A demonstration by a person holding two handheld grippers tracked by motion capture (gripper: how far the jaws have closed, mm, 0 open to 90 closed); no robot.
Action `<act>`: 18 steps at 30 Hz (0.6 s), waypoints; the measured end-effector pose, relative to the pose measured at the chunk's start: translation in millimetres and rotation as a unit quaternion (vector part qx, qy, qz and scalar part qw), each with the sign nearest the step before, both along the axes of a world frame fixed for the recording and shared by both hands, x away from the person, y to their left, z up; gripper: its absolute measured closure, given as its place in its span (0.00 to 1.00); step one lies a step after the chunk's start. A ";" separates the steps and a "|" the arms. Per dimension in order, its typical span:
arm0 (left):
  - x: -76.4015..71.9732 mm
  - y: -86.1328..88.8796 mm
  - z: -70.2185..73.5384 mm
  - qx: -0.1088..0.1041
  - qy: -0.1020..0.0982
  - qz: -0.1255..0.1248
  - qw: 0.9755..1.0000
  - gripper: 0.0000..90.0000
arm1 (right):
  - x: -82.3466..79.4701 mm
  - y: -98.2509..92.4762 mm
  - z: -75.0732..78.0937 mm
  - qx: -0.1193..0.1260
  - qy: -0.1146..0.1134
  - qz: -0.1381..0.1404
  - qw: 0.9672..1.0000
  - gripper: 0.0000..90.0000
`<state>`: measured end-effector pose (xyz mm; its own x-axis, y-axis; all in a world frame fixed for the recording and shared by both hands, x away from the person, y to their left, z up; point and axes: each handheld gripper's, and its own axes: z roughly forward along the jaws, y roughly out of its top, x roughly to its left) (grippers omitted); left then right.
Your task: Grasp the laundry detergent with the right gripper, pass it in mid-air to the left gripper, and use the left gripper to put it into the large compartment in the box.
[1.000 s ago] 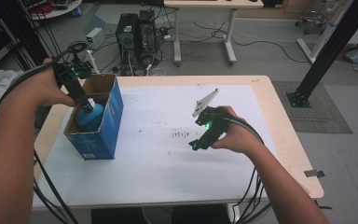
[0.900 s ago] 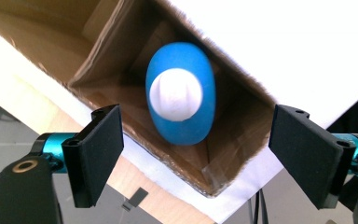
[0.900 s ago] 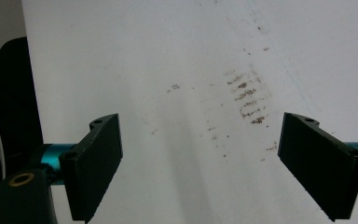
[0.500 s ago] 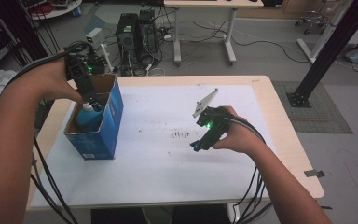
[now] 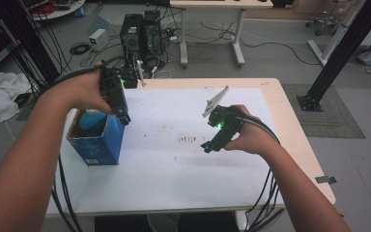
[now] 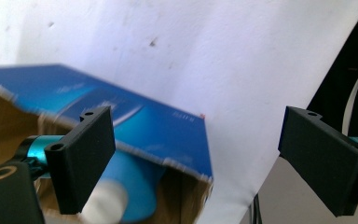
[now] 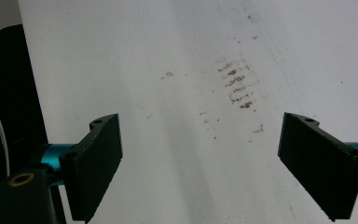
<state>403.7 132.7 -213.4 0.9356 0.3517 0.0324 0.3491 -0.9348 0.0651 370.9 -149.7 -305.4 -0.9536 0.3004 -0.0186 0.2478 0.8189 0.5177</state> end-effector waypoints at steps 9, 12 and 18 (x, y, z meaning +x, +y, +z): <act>-4.9 -34.4 -23.0 0.003 0.025 -0.068 0.997 0.08 | 1.7 3.0 -1.0 -0.041 0.012 0.011 0.999 0.14; -4.8 -42.3 -29.7 0.009 0.027 -0.079 0.996 0.08 | 2.7 3.3 -1.1 -0.046 0.016 0.017 0.999 0.14; -6.5 -52.6 -41.3 0.013 0.040 -0.095 0.995 0.07 | 7.2 2.8 -5.6 -0.067 0.025 0.020 0.997 0.14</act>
<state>397.2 80.1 -254.7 0.9849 0.1687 -0.0379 0.1695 -0.9853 0.0201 378.1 -146.9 -311.1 -0.9656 0.2598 -0.0075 0.2364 0.8900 0.3899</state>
